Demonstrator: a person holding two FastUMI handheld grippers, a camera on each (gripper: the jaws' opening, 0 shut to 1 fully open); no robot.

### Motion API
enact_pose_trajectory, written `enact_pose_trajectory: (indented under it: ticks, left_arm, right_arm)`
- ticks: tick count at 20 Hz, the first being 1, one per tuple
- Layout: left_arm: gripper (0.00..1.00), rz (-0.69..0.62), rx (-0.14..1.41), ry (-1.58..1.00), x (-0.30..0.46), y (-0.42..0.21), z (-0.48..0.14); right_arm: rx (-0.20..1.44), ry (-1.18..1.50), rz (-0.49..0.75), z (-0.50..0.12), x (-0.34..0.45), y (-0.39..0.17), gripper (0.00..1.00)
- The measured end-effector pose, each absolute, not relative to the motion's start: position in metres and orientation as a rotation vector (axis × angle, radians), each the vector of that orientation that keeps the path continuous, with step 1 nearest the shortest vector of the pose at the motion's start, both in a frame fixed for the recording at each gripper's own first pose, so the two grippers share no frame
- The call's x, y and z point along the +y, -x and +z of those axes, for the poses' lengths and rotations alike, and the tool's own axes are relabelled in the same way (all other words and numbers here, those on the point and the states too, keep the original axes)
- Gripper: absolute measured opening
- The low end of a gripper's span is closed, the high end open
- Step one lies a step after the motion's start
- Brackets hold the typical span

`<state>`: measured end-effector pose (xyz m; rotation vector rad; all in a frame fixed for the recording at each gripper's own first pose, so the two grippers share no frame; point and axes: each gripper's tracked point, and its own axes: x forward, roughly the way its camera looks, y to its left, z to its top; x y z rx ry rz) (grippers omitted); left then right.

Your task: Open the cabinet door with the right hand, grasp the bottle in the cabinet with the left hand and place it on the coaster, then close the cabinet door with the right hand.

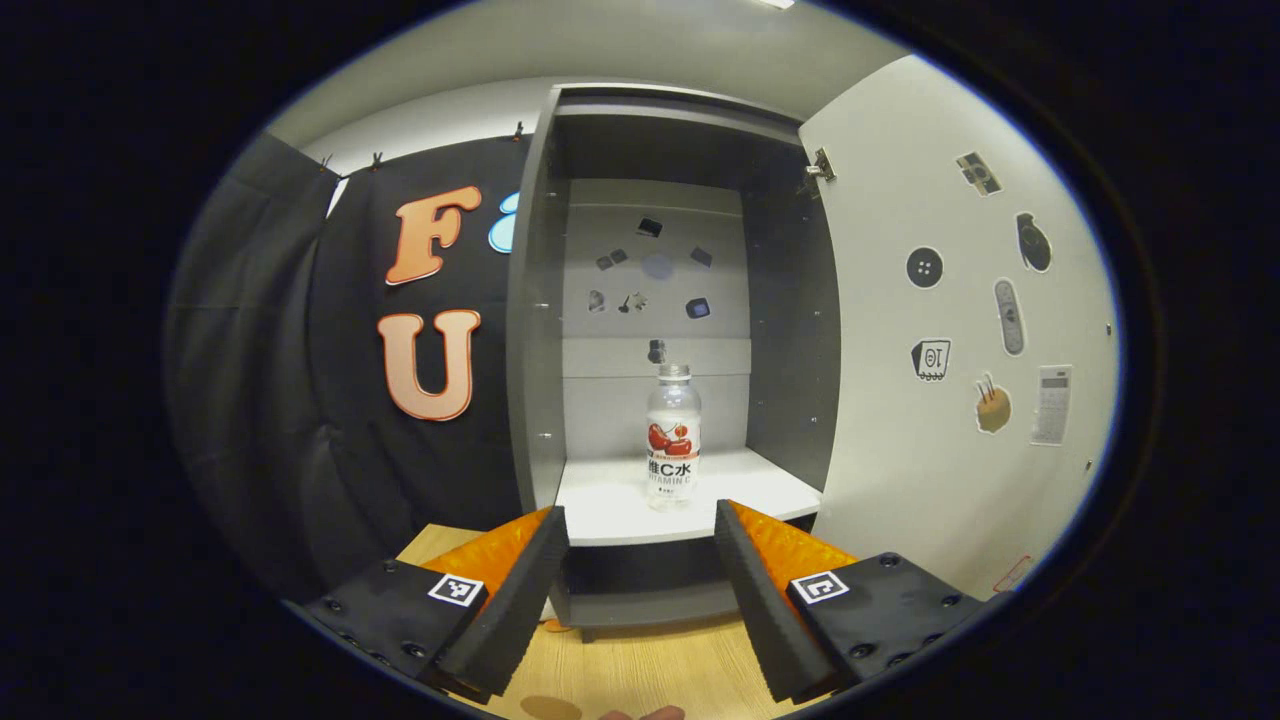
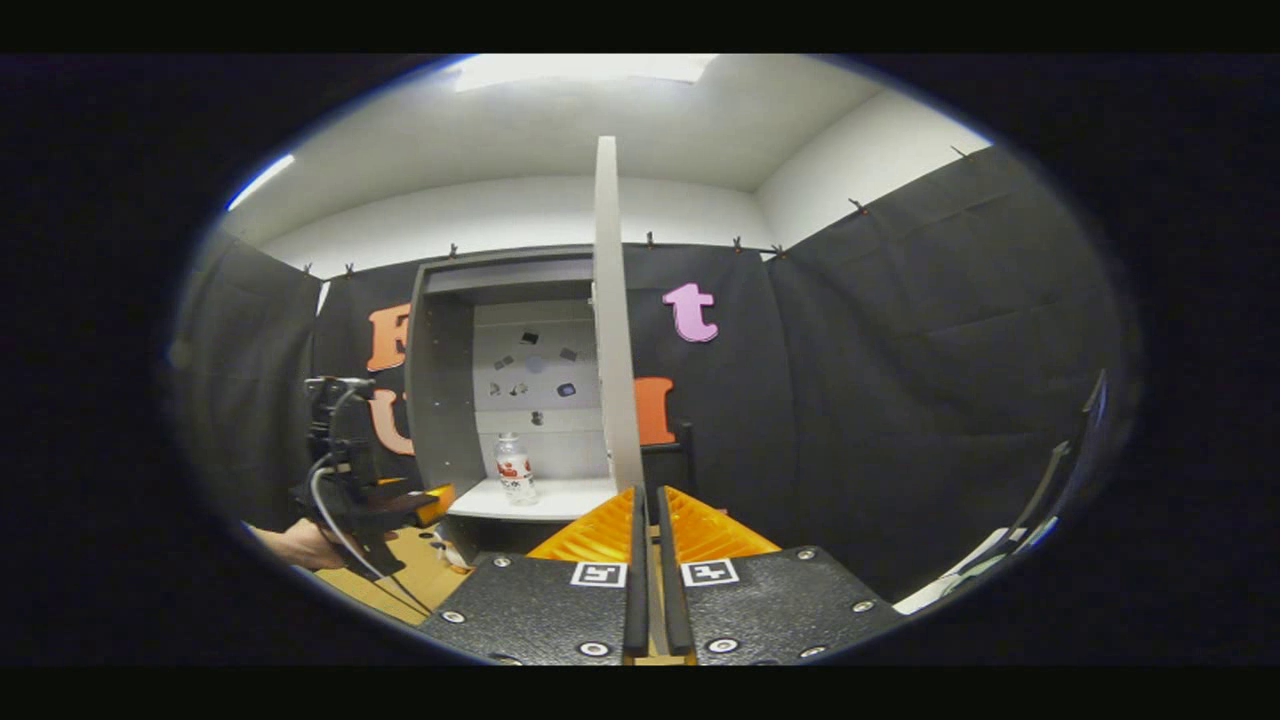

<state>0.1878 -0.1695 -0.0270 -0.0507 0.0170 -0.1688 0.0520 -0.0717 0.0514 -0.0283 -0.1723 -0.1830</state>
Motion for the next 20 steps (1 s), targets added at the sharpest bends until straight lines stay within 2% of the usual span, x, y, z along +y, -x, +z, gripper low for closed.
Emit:
enact_pose_trajectory:
  ticks: [3,4,6,8,9,12,13,14,15,17,18,19,20]
  left_arm:
    - [0.98,-0.208,0.003,0.061,-0.187,-0.237,-0.024]
    - [0.98,-0.217,-0.004,0.058,-0.192,-0.252,-0.022]
    - [0.96,-0.233,-0.021,0.042,-0.201,-0.281,-0.021]
    - [0.98,-0.245,-0.036,0.035,-0.210,-0.308,-0.020]
    - [0.98,-0.250,-0.037,0.035,-0.213,-0.319,-0.020]
    - [0.96,-0.264,-0.026,0.039,-0.220,-0.347,-0.026]
    - [0.96,-0.260,-0.026,0.042,-0.220,-0.356,-0.028]
    - [0.96,-0.264,-0.026,0.052,-0.222,-0.364,-0.029]
    - [0.96,-0.275,-0.022,0.057,-0.226,-0.372,-0.031]
    - [0.96,-0.279,-0.025,0.046,-0.233,-0.389,-0.032]
    - [0.96,-0.274,-0.031,0.035,-0.235,-0.398,-0.032]
    - [0.95,-0.274,-0.031,0.027,-0.238,-0.406,-0.033]
    - [0.94,-0.273,-0.029,0.026,-0.241,-0.414,-0.035]
  right_arm:
    - [-0.170,0.018,-0.192,0.048,-0.035,-0.046,0.06]
    - [-0.167,0.022,-0.186,0.044,-0.020,-0.046,0.15]
    - [-0.134,0.029,-0.164,0.032,0.007,-0.054,0.00]
    - [-0.095,0.026,-0.139,0.018,0.031,-0.062,0.10]
    - [-0.077,0.021,-0.128,0.011,0.042,-0.074,0.05]
    - [-0.016,-0.009,-0.094,-0.015,0.069,-0.102,0.25]
    - [-0.004,-0.014,-0.092,-0.020,0.072,-0.110,0.29]
    - [0.008,-0.017,-0.095,-0.025,0.074,-0.116,0.30]
    - [0.020,-0.020,-0.100,-0.028,0.074,-0.126,0.26]
    - [0.038,-0.025,-0.113,-0.032,0.073,-0.141,0.34]
    - [0.042,-0.029,-0.118,-0.034,0.074,-0.143,0.31]
    - [0.055,-0.035,-0.123,-0.038,0.076,-0.144,0.37]
    - [0.064,-0.041,-0.126,-0.042,0.077,-0.145,0.39]
